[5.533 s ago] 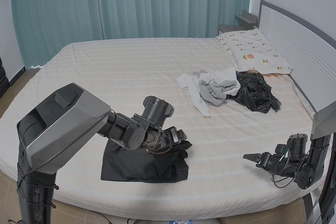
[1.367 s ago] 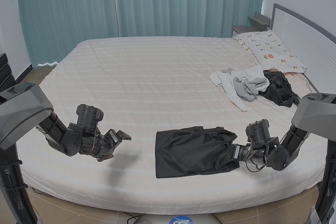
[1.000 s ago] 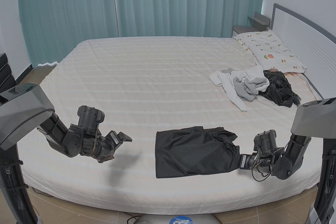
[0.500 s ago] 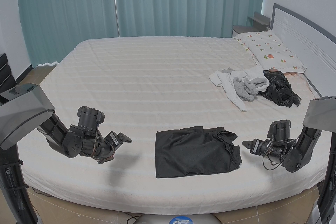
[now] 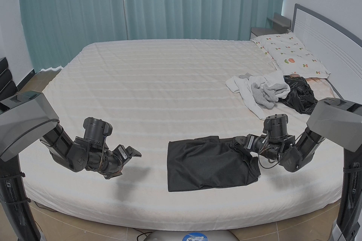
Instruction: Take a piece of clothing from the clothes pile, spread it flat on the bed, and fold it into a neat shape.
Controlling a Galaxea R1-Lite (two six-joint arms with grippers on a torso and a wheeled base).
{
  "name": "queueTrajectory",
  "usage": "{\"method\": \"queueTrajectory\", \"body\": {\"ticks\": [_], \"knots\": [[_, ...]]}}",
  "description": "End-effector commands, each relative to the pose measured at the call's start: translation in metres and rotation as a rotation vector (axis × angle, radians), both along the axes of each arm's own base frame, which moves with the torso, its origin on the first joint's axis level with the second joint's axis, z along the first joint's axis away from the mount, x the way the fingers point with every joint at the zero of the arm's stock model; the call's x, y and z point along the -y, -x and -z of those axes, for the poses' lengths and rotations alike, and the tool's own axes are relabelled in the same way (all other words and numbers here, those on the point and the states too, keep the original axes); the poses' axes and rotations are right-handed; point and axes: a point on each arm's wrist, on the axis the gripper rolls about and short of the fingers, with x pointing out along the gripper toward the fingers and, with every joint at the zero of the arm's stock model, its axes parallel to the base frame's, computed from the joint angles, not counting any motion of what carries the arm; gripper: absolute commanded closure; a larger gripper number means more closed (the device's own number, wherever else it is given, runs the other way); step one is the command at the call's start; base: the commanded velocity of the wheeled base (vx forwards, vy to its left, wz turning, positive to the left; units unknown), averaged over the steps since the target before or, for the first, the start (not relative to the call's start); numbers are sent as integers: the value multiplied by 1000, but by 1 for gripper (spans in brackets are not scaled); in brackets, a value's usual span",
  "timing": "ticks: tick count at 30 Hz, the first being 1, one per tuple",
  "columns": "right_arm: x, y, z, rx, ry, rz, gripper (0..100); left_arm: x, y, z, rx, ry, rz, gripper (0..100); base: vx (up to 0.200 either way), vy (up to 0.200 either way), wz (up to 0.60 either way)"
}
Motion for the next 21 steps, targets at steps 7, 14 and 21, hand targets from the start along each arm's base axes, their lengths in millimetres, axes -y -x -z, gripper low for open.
{"method": "queueTrajectory", "body": {"ticks": [7, 14, 21], "knots": [[-37, -27, 23, -156, -147, 67, 0, -1, 3, 4, -16, -7, -3, 0, 0, 0, 0], [-31, -37, 21, -149, -181, 112, 0, -1, 5, 4, -20, -10, -1, 0, 0, 0, 0], [-34, -52, 25, -152, -134, 171, 100, -1, 8, 5, -26, -11, -2, 0, 0, 0, 0]]}}
